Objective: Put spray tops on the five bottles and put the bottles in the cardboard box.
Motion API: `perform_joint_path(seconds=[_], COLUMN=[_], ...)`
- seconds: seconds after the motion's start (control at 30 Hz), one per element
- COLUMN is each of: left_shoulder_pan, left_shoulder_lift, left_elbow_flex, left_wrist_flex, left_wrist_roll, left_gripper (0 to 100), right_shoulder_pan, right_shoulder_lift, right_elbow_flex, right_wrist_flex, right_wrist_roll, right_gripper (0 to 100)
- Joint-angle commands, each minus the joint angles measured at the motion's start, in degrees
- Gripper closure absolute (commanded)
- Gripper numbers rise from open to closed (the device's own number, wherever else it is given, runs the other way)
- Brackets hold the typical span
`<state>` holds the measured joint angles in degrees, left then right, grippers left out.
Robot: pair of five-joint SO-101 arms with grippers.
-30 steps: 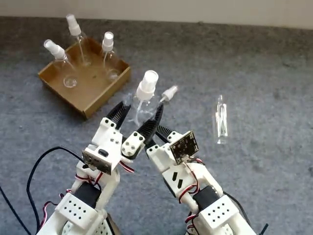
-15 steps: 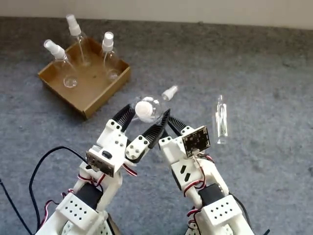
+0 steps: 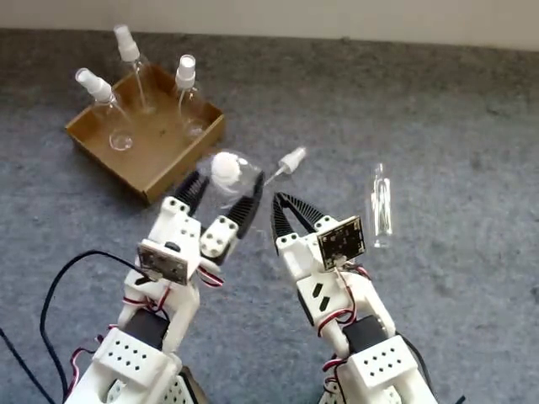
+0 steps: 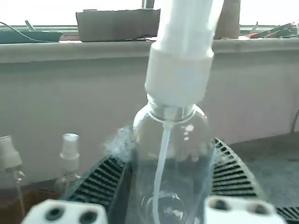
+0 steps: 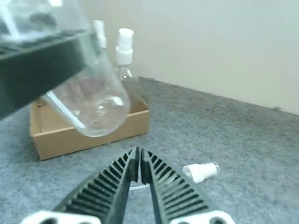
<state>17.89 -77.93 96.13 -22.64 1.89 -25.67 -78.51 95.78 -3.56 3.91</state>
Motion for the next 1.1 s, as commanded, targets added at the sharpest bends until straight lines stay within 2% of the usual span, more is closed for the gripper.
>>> perform_joint_path(seconds=[0.0, 0.3, 0.37, 0.53, 0.63, 0.77, 0.9, 1.07], left_shoulder_pan=[-2.07, -3.91, -5.05, -5.14, -5.14, -5.49, -6.20, -15.08], left_shoulder_lift=[-0.92, -0.92, -0.92, -0.66, -0.57, -0.84, -0.84, -0.40], left_elbow_flex=[0.84, 1.01, 1.10, 1.36, 1.36, 0.13, -3.30, -11.30], left_wrist_flex=[0.26, 0.35, 0.35, 0.35, 0.53, 5.71, 12.75, 24.44], left_wrist_roll=[0.53, 0.26, 0.53, 0.53, 0.53, 0.53, 0.35, 0.62], left_gripper=[90, 90, 90, 90, 90, 90, 90, 90], right_shoulder_pan=[4.35, 16.22, 17.71, 18.24, 18.15, 18.24, 18.33, 18.33], right_shoulder_lift=[-0.57, -0.57, -0.66, -7.87, -14.81, -21.93, -25.45, -26.33], right_elbow_flex=[7.25, 0.48, -2.33, -11.21, -13.49, -12.18, -9.80, -6.64], right_wrist_flex=[-1.71, -1.36, 2.51, 19.65, 23.87, 28.88, 29.05, 29.05], right_wrist_roll=[0.53, 0.18, 0.18, 0.09, 0.09, 0.09, 0.09, 0.09], right_gripper=[99.5, 99.5, 99.5, 99.5, 99.5, 99.5, 99.5, 99.5])
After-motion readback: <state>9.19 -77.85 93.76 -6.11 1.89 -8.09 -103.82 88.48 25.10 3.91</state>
